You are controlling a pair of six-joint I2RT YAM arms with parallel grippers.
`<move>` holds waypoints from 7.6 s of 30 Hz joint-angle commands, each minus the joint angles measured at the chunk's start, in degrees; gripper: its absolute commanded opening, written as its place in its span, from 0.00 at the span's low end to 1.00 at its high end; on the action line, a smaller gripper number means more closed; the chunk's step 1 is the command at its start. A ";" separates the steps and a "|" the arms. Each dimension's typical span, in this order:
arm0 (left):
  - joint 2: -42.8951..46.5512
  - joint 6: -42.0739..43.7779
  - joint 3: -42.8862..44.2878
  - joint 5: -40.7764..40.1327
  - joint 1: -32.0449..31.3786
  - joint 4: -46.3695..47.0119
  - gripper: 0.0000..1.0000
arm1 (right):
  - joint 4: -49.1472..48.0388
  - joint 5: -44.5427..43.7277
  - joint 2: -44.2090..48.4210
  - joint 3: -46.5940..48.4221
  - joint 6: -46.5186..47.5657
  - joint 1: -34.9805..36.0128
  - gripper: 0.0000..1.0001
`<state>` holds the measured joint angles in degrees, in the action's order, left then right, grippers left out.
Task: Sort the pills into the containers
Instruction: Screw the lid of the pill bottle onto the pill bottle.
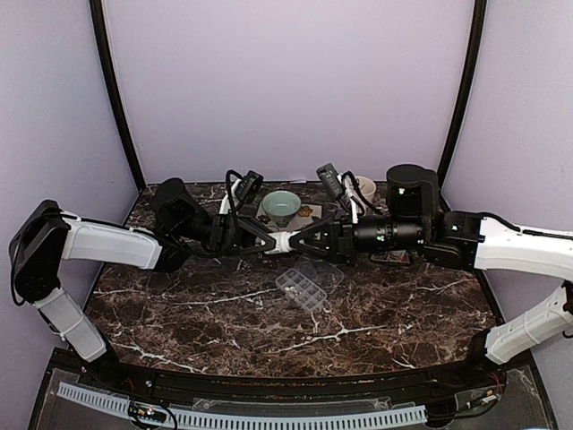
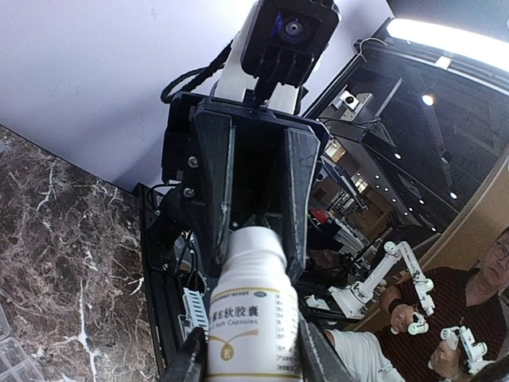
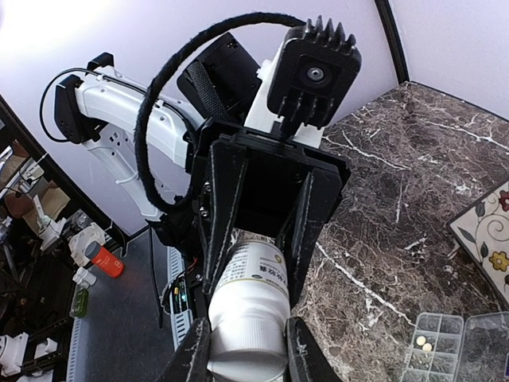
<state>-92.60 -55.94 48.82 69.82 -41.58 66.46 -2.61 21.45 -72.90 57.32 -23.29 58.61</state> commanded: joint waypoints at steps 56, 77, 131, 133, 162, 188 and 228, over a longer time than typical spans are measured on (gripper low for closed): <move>4.62 -2.65 5.11 -2.21 -7.97 5.17 0.00 | -15.76 1.44 -1.69 -6.15 -11.98 -0.78 0.00; 0.44 -20.38 7.26 -1.26 -7.21 24.02 0.00 | -19.54 9.54 1.28 -7.68 -6.67 -0.79 0.00; 19.60 44.64 19.67 -38.38 -12.54 -50.22 0.00 | 2.19 -15.20 -4.72 4.88 -18.66 3.71 0.00; 19.89 46.82 20.09 -42.83 -13.75 -51.94 0.00 | 3.14 -16.03 -5.51 5.48 -18.79 3.74 0.00; 24.50 62.29 10.42 -79.44 -24.74 -43.53 0.00 | 8.11 -25.03 -14.23 11.76 -25.62 3.84 0.04; 26.92 58.68 7.58 -82.47 -23.37 -45.76 0.00 | 8.43 -30.32 -7.72 13.05 -18.86 8.58 0.50; 26.89 54.10 6.18 -79.50 -18.47 -48.86 0.00 | 13.50 -35.47 -2.49 15.66 -10.14 14.47 0.56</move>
<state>-68.29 -0.30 55.57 -9.89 -61.49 14.28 9.26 -14.24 -77.89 74.43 -35.53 71.57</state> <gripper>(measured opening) 0.353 0.561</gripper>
